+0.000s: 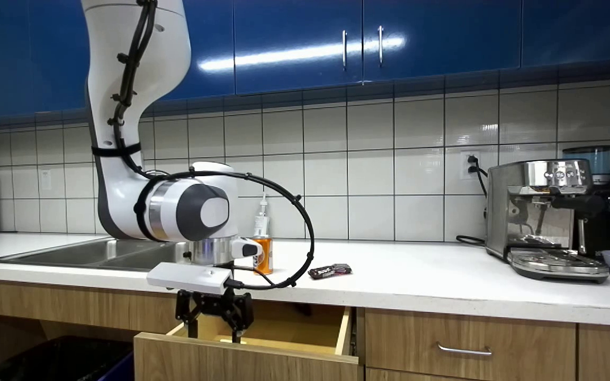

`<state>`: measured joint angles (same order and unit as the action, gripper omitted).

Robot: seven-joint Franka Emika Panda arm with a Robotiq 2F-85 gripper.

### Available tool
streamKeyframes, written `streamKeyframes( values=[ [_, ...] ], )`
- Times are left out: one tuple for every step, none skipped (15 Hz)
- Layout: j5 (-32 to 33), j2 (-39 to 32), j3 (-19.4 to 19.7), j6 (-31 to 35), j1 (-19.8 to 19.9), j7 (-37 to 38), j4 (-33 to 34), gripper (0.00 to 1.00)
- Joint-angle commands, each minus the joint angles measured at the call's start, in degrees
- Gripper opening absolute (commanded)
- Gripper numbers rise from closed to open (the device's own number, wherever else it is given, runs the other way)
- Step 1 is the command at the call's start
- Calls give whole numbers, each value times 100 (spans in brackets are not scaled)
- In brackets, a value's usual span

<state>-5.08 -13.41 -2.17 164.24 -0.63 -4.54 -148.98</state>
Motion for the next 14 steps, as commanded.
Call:
streamKeyframes(
  values=[
    [-209, 238, -178, 33, 58, 119, -339, 100],
    [-220, 266, -183, 36, 50, 124, -367, 100],
    [-201, 285, -165, 62, 28, 150, -400, 100],
    [-215, 291, -166, 69, 28, 158, -425, 100],
    [-200, 292, -150, 96, 18, 182, -451, 100],
    [-182, 293, -129, 119, 7, 217, -464, 100],
    [-161, 303, -104, 117, 1, 249, -453, 100],
    [-111, 326, -66, 107, -10, 288, -424, 100],
    [-175, 348, -104, 68, 25, 262, -402, 100],
    [-129, 364, -78, 60, 9, 293, -396, 100],
    [-113, 397, -76, 42, 4, 295, -390, 100],
    [-103, 415, -70, 34, -1, 306, -377, 100],
    [-103, 439, -70, -3, -2, 317, -343, 100],
    [-97, 475, -69, -14, -3, 321, -323, 100]
  ],
)
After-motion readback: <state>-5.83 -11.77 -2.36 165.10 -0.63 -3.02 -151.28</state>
